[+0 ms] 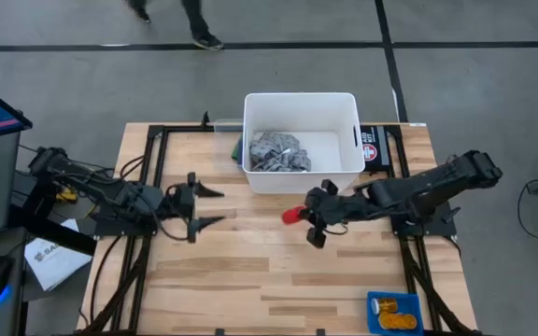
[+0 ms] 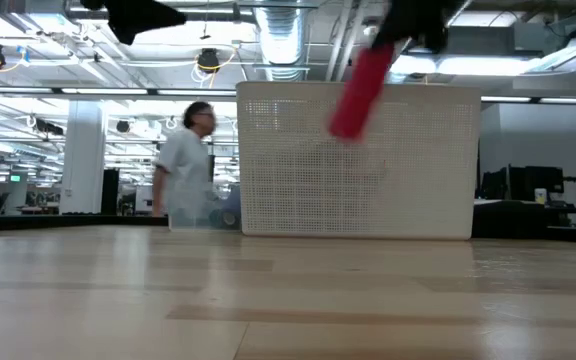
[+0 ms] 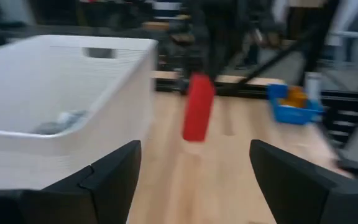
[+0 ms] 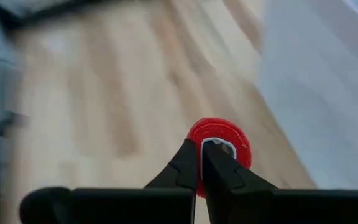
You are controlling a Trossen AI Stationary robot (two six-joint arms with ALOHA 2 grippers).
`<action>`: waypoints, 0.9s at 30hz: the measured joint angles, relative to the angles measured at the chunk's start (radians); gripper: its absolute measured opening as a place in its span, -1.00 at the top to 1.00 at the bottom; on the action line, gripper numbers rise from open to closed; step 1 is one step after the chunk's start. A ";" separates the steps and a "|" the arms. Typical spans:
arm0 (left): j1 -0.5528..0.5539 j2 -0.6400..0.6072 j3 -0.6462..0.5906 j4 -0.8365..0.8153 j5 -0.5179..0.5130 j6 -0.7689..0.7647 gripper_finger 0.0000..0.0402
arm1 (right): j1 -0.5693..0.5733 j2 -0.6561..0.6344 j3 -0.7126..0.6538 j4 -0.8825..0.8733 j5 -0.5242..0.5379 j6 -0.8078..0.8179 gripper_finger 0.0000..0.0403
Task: Pick & Place Medicine items
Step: Put the red rolled bandage into the transparent bin
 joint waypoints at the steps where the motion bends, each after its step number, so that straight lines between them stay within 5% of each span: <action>1: -0.019 0.008 0.000 0.010 0.013 -0.003 -0.47 | 0.014 -0.012 0.019 0.021 -0.014 -0.002 0.99; 13: -0.030 0.341 0.275 0.033 0.142 0.001 -0.69 | 0.082 0.041 0.137 0.090 -0.145 -0.064 1.00; 19: -0.004 0.495 0.403 0.024 0.239 -0.026 -0.63 | 0.073 0.107 0.202 0.124 -0.145 -0.138 1.00; 27: -0.003 0.553 0.422 0.027 0.255 -0.091 -0.54 | 0.050 0.114 0.245 0.167 -0.145 -0.201 1.00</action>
